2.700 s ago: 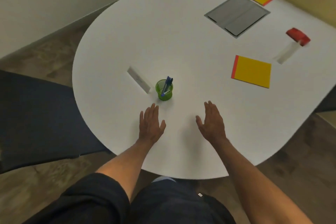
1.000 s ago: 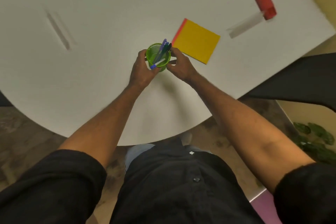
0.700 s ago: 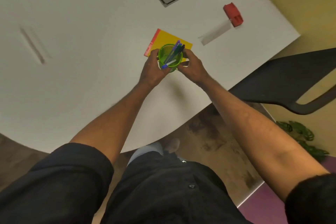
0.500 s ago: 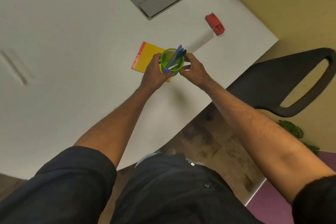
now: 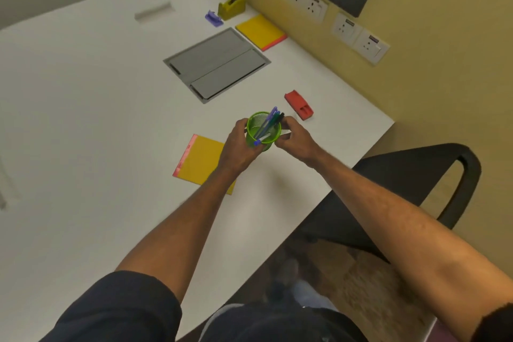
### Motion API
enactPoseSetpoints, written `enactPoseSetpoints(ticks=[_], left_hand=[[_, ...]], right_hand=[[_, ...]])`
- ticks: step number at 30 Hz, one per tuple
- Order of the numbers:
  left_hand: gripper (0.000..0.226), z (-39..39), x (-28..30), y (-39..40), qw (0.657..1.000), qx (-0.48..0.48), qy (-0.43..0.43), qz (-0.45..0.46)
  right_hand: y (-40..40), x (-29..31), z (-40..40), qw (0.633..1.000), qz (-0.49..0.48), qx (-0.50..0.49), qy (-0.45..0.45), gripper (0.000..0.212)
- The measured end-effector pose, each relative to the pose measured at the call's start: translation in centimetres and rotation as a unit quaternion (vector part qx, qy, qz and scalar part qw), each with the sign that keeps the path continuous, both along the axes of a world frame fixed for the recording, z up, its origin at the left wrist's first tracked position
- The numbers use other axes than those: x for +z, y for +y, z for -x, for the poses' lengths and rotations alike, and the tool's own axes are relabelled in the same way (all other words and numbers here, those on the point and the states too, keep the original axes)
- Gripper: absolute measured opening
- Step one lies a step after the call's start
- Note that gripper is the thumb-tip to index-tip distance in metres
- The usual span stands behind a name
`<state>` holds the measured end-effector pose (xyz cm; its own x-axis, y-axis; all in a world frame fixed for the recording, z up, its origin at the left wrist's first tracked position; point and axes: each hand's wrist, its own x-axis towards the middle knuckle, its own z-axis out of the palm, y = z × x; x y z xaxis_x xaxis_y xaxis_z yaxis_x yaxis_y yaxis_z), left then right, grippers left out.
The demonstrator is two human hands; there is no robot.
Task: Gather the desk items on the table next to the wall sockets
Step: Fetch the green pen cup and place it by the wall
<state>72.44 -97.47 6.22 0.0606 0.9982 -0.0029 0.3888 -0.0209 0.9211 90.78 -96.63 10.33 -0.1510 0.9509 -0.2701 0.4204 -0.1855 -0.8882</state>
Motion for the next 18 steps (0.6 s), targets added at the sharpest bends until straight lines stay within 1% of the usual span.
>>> enactPoseSetpoints(ticks=[4, 8, 11, 14, 18], left_hand=[[0.075, -4.5, -0.6, 2.8, 1.0, 0.018, 0.006, 0.009], [0.074, -8.6, -0.5, 5.4, 0.999, 0.041, 0.01, 0.013], [0.072, -10.7, 0.1, 7.2, 0.998, 0.055, 0.003, 0.008], [0.072, -11.8, 0.2, 9.6, 0.998, 0.068, -0.001, 0.006], [0.069, -12.7, 0.2, 13.4, 0.998, 0.056, -0.002, 0.001]], right_hand=[[3.2, 0.0, -4.3, 1.0, -0.006, 0.013, -0.005, 0.082], [6.6, -0.3, -8.1, 0.999, -0.028, 0.026, -0.024, 0.063], [9.0, 0.0, -10.0, 0.998, -0.055, 0.026, -0.027, 0.056], [11.3, -0.3, -11.1, 0.998, -0.044, 0.018, -0.036, 0.042], [14.6, -0.9, -11.9, 0.999, -0.033, -0.023, -0.023, 0.047]])
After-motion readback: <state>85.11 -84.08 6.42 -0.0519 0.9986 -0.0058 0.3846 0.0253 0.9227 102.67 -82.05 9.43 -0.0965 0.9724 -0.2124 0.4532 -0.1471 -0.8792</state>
